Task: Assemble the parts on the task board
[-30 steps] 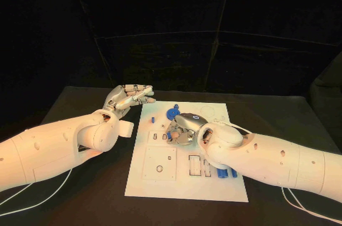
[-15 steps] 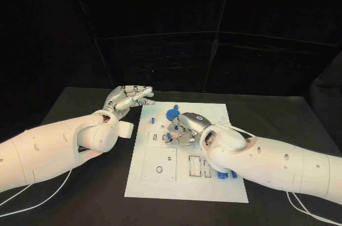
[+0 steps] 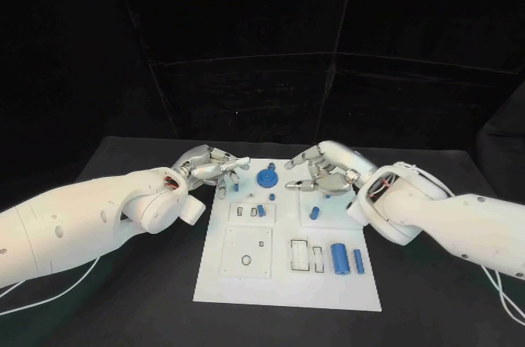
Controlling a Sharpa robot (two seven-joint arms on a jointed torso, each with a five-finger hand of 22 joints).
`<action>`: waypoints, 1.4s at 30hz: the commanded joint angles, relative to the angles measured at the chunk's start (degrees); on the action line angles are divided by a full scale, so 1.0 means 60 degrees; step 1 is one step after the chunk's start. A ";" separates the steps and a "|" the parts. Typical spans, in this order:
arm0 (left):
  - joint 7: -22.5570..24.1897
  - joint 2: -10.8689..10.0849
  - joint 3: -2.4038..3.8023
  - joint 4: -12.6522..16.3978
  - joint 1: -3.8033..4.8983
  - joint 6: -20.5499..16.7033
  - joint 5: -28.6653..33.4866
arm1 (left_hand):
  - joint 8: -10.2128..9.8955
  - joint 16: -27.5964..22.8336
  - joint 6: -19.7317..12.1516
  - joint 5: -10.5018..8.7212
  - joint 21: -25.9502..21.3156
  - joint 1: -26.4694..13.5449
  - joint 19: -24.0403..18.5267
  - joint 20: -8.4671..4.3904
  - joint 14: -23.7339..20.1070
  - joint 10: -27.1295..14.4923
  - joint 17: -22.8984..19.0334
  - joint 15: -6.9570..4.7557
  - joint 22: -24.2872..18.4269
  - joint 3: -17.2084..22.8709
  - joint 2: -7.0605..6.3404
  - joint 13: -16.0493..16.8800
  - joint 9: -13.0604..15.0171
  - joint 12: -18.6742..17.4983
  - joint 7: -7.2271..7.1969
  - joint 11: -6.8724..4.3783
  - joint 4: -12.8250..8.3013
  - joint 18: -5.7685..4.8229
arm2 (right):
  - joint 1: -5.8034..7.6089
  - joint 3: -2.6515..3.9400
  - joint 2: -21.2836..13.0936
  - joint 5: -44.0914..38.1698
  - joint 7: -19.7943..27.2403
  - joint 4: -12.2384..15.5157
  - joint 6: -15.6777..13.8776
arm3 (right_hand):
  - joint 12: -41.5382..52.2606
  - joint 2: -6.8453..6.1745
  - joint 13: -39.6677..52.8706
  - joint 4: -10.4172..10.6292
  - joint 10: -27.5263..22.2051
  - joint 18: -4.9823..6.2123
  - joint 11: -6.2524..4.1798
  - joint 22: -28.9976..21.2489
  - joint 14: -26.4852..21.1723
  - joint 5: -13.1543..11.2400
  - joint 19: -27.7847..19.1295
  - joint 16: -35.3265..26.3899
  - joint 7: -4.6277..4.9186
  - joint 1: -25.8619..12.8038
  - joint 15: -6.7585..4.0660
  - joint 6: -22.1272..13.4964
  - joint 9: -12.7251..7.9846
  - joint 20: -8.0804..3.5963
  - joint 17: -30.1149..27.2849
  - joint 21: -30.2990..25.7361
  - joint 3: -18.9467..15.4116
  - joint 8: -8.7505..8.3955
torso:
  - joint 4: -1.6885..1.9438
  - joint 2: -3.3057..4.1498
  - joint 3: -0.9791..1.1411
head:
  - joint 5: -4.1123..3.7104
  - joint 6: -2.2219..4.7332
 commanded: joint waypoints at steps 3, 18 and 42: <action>-0.3850 0.0224 0.0014 0.0087 0.0317 0.1975 -0.3887 | 0.0756 0.0783 0.0086 -0.0059 0.2332 -0.0460 0.0108 -0.0133 0.0921 -0.0170 0.2256 -0.0147 0.2806 -0.0544 -0.0014 0.3148 0.0569 0.3229 -0.0287 -0.0184 0.0394 -0.0303 | 0.0387 0.0001 -0.0457 0.2009 0.0633 -0.0240 0.0441 | -0.0029 0.0047 0.0000 -0.0060 -0.0041 0.0008 -0.0013 0.0429 0.0611 0.0141 -0.0021 -0.0043 -0.0032 0.0113 0.0021 0.0015 0.0014 0.0044 0.0805 -0.0039 -0.0041 0.0051 | -0.0041 -0.0184 0.0101 | 0.0098 -0.0105; -0.6184 0.1505 -0.0440 -0.0554 0.1002 0.2409 -0.5427 | 0.3138 0.0985 -0.0803 -0.0063 0.4679 -0.0653 0.0145 -0.0196 0.0989 -0.0560 0.2556 -0.0365 0.5892 -0.2223 0.0165 0.6438 0.2845 0.6463 -0.0518 -0.0395 0.1308 -0.0674 | 0.0661 0.0001 -0.0539 0.2117 0.0409 -0.0916 0.0664 | -0.0098 0.0097 -0.0075 -0.0200 -0.0069 0.0035 -0.0040 0.0291 0.0579 0.0666 -0.0080 -0.0147 -0.0052 0.0282 -0.0007 0.0031 0.0011 0.0015 0.0646 -0.0122 -0.0165 0.0055 | -0.0061 -0.0259 0.0186 | 0.0202 -0.0210; -0.6684 0.2599 -0.0738 -0.1421 0.1038 0.3262 -0.5187 | 0.3730 0.0985 -0.1185 -0.0079 0.4906 -0.0701 0.0143 -0.0208 0.0989 -0.0565 0.2556 -0.0393 0.6231 -0.2645 0.0276 0.6617 0.3503 0.6632 -0.0561 -0.0417 0.1305 -0.0716 | 0.0677 0.0001 -0.0314 0.1859 0.0298 -0.1089 0.0741 | -0.0126 0.0172 -0.0113 -0.0247 -0.0070 0.0046 -0.0058 0.0230 0.0573 0.1095 -0.0099 -0.0199 -0.0066 0.0331 -0.0025 0.0063 0.0015 -0.0004 0.0586 -0.0166 -0.0248 0.0069 | -0.0063 -0.0239 0.0157 | 0.0207 -0.0351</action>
